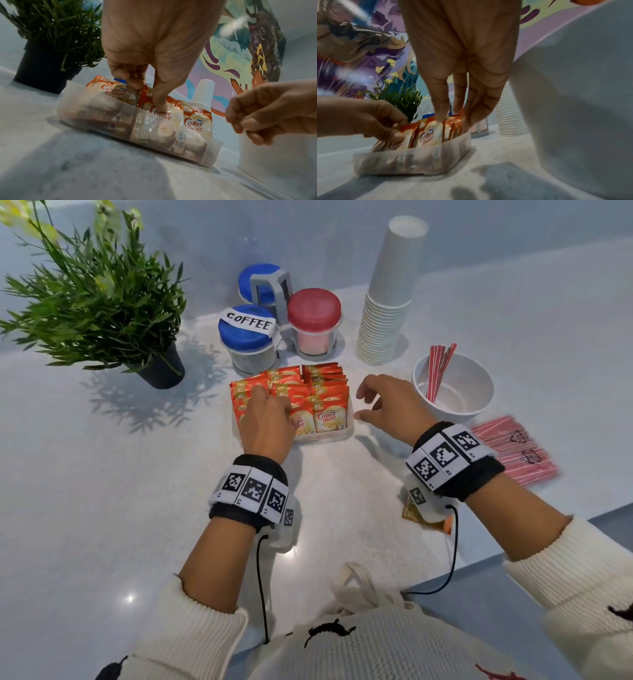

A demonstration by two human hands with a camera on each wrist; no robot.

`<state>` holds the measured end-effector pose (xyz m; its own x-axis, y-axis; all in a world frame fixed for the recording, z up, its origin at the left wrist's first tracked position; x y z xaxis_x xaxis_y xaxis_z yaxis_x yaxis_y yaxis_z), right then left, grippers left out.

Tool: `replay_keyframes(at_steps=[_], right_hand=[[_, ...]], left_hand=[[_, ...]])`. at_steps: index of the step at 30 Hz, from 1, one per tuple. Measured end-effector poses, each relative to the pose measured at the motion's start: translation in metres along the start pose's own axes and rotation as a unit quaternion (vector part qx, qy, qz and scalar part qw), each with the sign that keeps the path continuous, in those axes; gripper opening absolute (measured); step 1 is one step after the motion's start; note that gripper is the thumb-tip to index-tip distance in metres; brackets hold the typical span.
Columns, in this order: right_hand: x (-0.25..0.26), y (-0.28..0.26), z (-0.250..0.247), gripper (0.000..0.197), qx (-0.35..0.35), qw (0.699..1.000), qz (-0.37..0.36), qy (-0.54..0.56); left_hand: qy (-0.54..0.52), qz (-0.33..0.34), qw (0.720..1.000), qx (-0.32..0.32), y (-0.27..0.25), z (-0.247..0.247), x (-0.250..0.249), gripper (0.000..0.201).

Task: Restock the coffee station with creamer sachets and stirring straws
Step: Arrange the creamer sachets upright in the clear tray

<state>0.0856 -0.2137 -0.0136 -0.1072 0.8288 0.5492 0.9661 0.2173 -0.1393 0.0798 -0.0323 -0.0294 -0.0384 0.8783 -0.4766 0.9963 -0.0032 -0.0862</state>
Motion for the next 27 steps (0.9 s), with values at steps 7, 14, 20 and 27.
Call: replay_keyframes(at_steps=[7, 14, 20, 27], right_hand=[[-0.044, -0.041, 0.008, 0.024, 0.158, 0.984, 0.075, -0.035], [-0.075, -0.084, 0.020, 0.052, 0.234, 0.953, 0.173, -0.084], [-0.084, -0.103, 0.030, 0.052, 0.240, 0.938, 0.183, -0.172], [-0.065, -0.090, 0.021, 0.019, 0.162, 0.973, 0.117, -0.118]], left_hand=[[0.026, 0.025, 0.998, -0.043, -0.006, -0.009, -0.022, 0.045], [-0.129, 0.156, 0.974, 0.098, -0.016, 0.022, -0.087, 0.017], [-0.123, 0.156, 0.955, 0.219, -0.035, 0.073, -0.104, 0.012], [-0.199, 0.059, 0.936, 0.285, -0.040, 0.091, -0.085, 0.022]])
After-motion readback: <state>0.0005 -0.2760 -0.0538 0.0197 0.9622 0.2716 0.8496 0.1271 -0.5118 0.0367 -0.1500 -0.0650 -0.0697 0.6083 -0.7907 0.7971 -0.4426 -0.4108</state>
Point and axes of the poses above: each hand's wrist, its own y-axis towards the middle knuckle, its own z-axis out of the palm, x = y × z, the point moved 7 cm from there along y, towards the middle knuckle, and after that the axes turned 7 degrees about x, right-handed, at the moved point
